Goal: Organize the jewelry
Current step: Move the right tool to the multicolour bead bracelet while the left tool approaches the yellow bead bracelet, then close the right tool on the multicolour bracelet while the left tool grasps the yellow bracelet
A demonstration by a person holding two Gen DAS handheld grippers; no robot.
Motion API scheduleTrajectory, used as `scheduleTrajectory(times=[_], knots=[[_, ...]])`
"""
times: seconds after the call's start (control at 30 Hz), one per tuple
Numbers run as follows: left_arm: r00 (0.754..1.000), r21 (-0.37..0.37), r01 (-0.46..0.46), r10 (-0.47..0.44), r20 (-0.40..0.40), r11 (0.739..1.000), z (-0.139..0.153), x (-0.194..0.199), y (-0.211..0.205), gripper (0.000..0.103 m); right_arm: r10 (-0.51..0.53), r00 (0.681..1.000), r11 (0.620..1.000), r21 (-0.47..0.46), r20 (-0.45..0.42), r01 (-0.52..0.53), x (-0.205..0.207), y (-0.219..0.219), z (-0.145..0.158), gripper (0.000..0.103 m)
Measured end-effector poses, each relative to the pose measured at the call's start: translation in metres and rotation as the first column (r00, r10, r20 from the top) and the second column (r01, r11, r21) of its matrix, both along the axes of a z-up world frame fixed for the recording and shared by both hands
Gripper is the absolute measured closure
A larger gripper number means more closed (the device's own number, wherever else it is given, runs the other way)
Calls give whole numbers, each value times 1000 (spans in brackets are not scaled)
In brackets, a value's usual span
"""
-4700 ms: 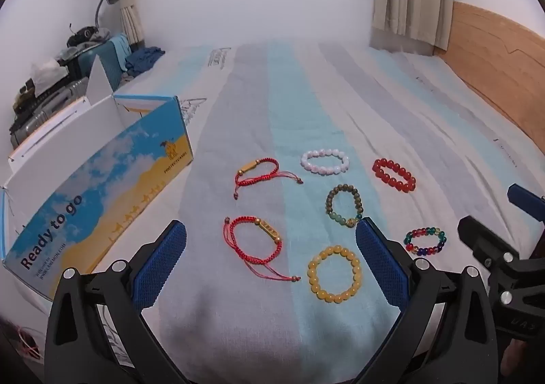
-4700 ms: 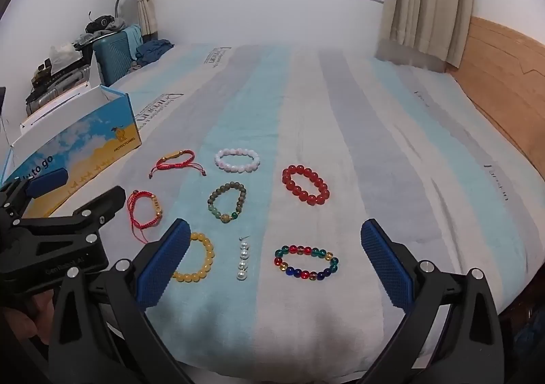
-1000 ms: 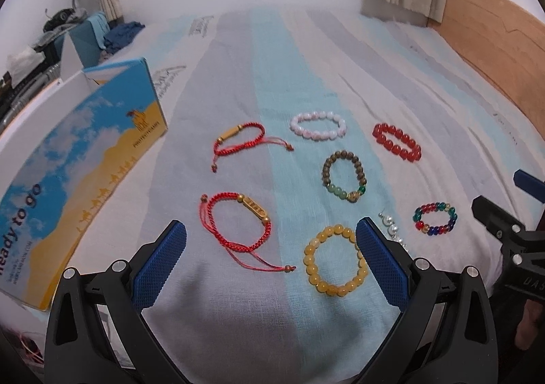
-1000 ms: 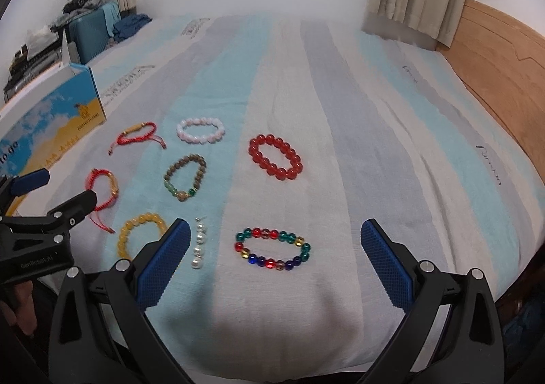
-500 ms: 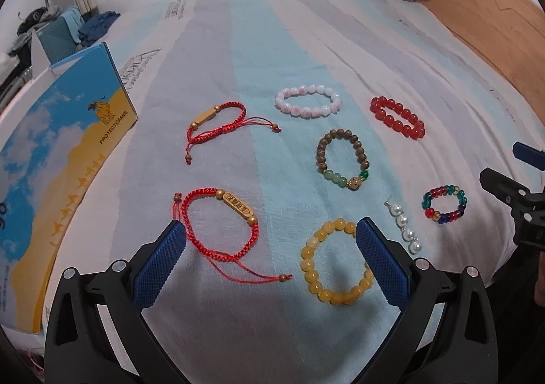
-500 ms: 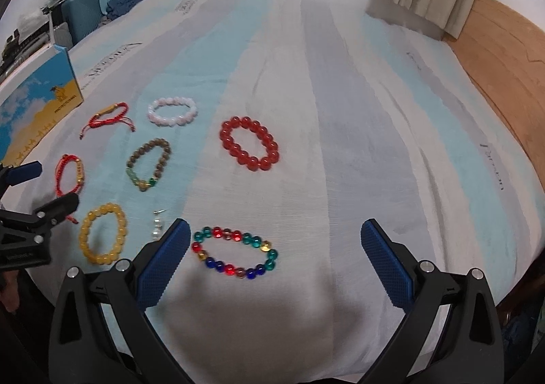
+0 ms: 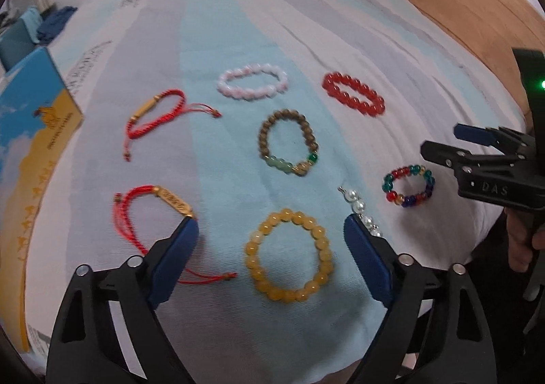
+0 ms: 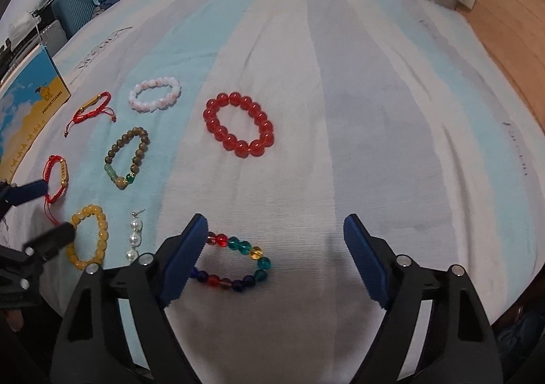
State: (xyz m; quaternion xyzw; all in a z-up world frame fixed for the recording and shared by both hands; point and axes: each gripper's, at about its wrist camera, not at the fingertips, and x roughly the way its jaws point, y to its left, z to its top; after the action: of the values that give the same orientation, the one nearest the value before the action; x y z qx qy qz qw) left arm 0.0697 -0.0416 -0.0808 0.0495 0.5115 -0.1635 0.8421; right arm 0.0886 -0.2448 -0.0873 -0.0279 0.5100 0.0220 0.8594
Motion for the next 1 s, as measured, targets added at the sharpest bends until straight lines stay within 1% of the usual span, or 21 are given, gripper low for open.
scheduleTrajectory(times=[0.17, 0.23, 0.3, 0.37, 0.6, 0.63, 0.67, 0.7, 0.77, 0.83, 0.87, 0.93, 1.0], knots=[[999, -8, 21, -21, -48, 1000, -10, 6, -7, 29, 10, 998, 999, 32, -59, -8, 6, 3, -10, 39], [997, -1, 22, -22, -68, 1000, -14, 9, -9, 33, 11, 996, 999, 44, -86, -7, 8, 4, -14, 45], [995, 5, 20, -19, -93, 1000, -20, 13, -9, 35, 7, 994, 998, 55, -109, -1, 10, 2, -19, 48], [994, 8, 22, -21, -110, 1000, -23, 15, -8, 35, 4, 992, 998, 57, -129, 3, 11, 2, -23, 51], [990, 10, 34, -32, -140, 999, -29, 19, -7, 35, -2, 988, 997, 77, -157, 15, 13, -3, -28, 53], [989, 7, 35, -33, -142, 999, -29, 18, -7, 35, -5, 987, 996, 84, -159, 18, 14, -4, -29, 56], [989, 8, 36, -35, -147, 999, -30, 19, -7, 35, -8, 987, 996, 86, -162, 23, 13, -6, -28, 64], [988, 7, 36, -35, -150, 999, -30, 21, -6, 36, -9, 987, 995, 97, -163, 25, 14, -7, -28, 66], [987, 12, 36, -33, -157, 999, -31, 22, -6, 40, 0, 986, 993, 119, -167, 21, 14, -7, -29, 74], [986, 11, 41, -38, -162, 999, -30, 21, -5, 46, 10, 986, 992, 122, -168, 11, 15, -4, -28, 78], [986, 11, 45, -42, -164, 999, -29, 20, -6, 47, 18, 985, 991, 130, -171, 4, 15, -3, -29, 83], [985, 18, 49, -45, -166, 999, -29, 20, -6, 52, 21, 985, 992, 128, -174, 1, 13, -5, -29, 83], [984, 21, 52, -48, -170, 998, -28, 18, -4, 55, 24, 983, 992, 130, -180, 0, 13, -4, -28, 83]])
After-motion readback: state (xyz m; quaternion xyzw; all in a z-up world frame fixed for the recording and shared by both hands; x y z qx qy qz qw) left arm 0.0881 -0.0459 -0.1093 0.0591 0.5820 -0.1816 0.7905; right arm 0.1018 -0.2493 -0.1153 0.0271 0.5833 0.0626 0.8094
